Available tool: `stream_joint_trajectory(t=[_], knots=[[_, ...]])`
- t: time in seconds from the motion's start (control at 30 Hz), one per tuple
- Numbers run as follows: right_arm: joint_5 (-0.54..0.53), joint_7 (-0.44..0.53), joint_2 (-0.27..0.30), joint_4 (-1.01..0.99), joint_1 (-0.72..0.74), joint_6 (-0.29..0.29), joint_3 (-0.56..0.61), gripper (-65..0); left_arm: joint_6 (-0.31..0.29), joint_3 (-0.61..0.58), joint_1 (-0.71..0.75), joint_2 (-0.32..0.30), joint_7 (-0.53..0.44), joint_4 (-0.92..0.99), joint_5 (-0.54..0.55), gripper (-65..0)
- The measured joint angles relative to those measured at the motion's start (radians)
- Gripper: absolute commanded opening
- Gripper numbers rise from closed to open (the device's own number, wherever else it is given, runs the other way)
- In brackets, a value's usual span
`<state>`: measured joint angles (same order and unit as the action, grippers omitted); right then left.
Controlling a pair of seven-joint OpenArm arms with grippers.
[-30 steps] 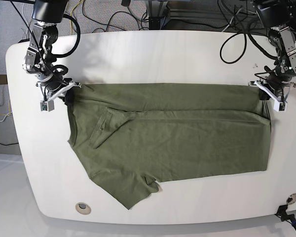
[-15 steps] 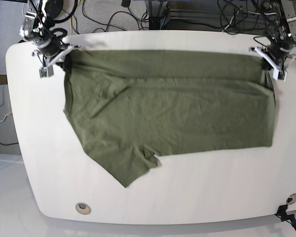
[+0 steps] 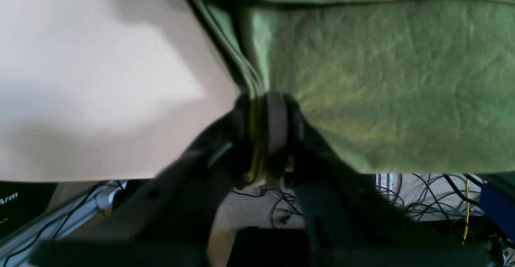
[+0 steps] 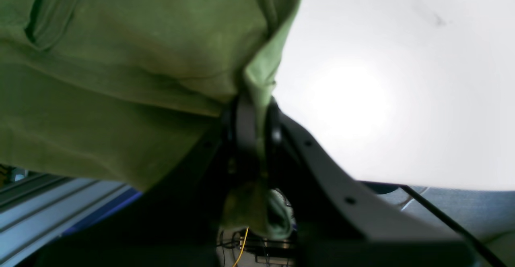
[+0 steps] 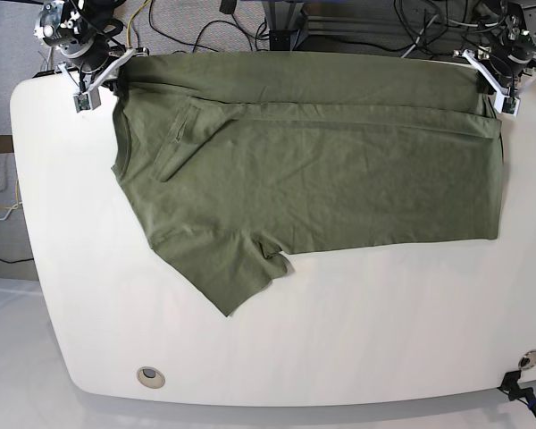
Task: Fold the T-shirt properly
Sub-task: 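Lay the hem down and open both grippers, then move both grippers to the shirt's collar-side edge and grasp it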
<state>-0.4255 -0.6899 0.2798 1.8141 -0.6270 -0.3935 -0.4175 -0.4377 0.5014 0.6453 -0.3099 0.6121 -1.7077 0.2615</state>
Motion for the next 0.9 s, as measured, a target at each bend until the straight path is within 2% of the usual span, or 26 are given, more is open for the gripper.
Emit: stream_joint_trajectory(t=[0.07, 0.13, 0.23, 0.3, 0.4, 0.5, 0.67, 0.77, 0.9], knots=[[0.0, -0.001, 0.0, 0.0, 0.0, 0.0, 0.0, -63.9, 0.009, 0.002, 0.0, -0.002, 0.0, 0.0, -0.004, -33.6], [0.003, -0.006, 0.0, 0.007, 0.0, 0.002, 0.0, -50.4, 0.012, 0.007, 0.0, -0.007, 0.0, 0.0, -0.007, -21.8], [0.013, -0.028, -0.006, 0.04, -0.002, 0.004, -0.035, -31.7, 0.0, 0.038, -0.001, -0.017, 0.013, -0.001, -0.005, -20.4], [0.018, -0.025, -0.009, 0.053, 0.004, 0.01, -0.061, -24.5, -0.004, 0.056, -0.002, -0.024, 0.043, -0.005, -0.008, -20.4], [0.018, -0.028, -0.011, 0.057, 0.048, 0.006, -0.058, -22.9, -0.002, 0.057, -0.032, -0.038, 0.074, -0.035, -0.029, -20.4], [0.015, -0.023, 0.003, 0.081, 0.084, 0.001, -0.059, -22.9, -0.007, 0.058, -0.093, -0.048, 0.052, -0.074, -0.024, -20.4], [0.018, -0.091, -0.001, 0.066, 0.236, 0.005, -0.051, -22.8, -0.005, 0.066, -0.246, -0.049, 0.077, -0.078, -0.033, -20.4], [0.021, -0.137, 0.003, 0.026, 0.365, 0.006, 0.007, -22.8, -0.004, 0.051, -0.385, -0.048, 0.049, -0.014, -0.022, -20.4], [0.018, -0.156, 0.001, -0.057, 0.489, 0.008, 0.067, -22.8, -0.008, 0.011, -0.549, -0.049, 0.067, 0.16, -0.034, -20.4]])
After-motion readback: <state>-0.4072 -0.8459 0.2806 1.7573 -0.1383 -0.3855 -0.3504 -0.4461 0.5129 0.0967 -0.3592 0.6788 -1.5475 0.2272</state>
